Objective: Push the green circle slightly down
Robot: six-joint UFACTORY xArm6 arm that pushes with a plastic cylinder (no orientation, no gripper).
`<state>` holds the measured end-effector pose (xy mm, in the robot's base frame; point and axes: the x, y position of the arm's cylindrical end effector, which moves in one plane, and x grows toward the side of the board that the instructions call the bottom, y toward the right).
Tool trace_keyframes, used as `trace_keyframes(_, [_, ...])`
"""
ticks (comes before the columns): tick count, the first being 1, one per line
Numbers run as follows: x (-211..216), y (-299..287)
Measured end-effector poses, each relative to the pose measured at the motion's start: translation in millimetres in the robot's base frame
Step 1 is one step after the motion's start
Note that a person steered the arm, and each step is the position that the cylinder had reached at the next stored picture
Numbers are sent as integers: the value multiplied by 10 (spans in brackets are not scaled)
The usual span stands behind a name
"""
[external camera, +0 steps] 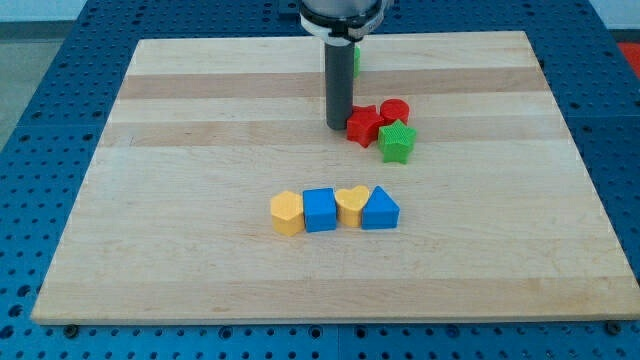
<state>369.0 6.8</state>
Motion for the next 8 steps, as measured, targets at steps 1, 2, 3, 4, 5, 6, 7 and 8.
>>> trace_keyframes(1, [-195, -219])
trace_keyframes(2, [-416, -537])
trace_keyframes(3, [-756, -729])
trace_keyframes(4, [-1070, -706])
trace_keyframes(5, [-1343, -433])
trace_keyframes(6, [-1405, 98])
trace_keyframes(7, [-1405, 479])
trace_keyframes(8, [-1345, 553])
